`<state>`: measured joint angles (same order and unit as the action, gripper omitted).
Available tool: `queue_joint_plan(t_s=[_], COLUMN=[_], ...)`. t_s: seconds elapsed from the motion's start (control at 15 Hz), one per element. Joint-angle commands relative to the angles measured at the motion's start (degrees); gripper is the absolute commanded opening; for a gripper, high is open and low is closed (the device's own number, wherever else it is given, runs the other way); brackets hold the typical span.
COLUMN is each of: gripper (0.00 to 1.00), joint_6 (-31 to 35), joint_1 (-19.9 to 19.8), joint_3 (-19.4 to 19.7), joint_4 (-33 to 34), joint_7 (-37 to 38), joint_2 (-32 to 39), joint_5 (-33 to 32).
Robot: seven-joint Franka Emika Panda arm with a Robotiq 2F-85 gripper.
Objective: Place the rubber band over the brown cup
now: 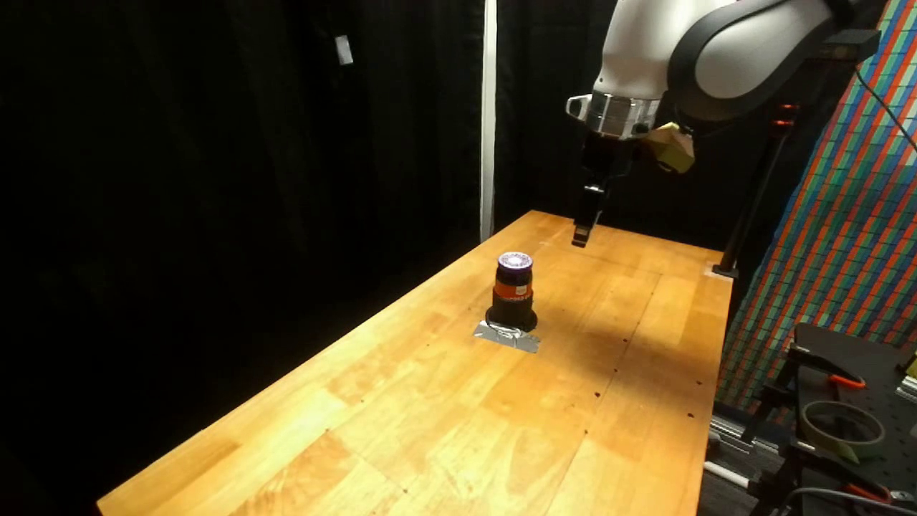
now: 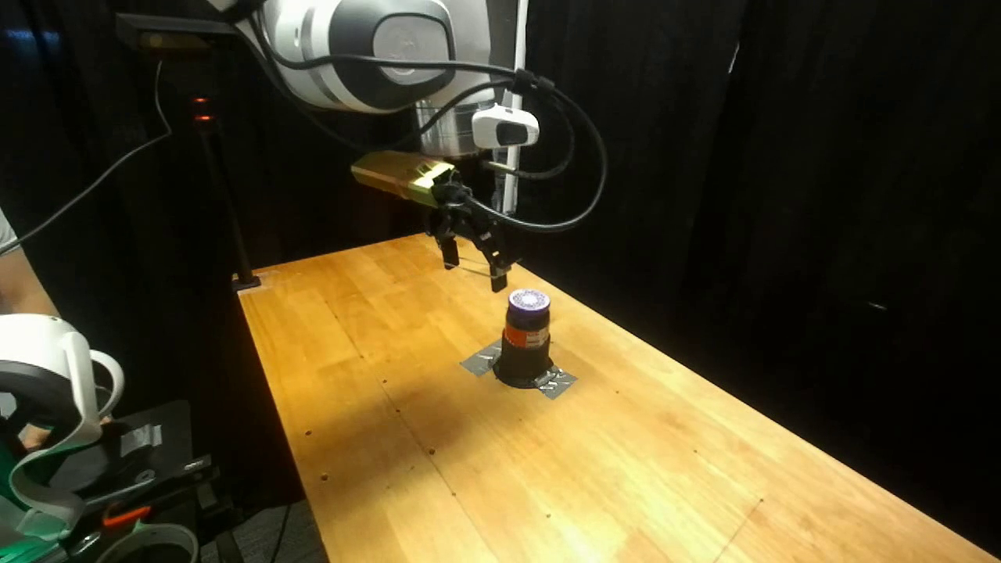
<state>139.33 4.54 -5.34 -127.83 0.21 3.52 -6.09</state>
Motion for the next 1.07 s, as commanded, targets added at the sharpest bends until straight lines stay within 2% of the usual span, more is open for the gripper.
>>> queue_joint_plan(t_s=[0.0, 0.4, 1.0], gripper=[1.0, 1.0, 1.0], joint_6=[3.5, 4.0, 1.5], joint_1=[0.6, 0.1, -1.2], joint_3=[-0.4, -1.8, -0.7], joint_4=[7.4, 17.3, 29.1], joint_7=[-2.0, -6.5, -7.7], joint_2=[8.3, 18.5, 28.4], joint_5=[2.0, 6.3, 5.7])
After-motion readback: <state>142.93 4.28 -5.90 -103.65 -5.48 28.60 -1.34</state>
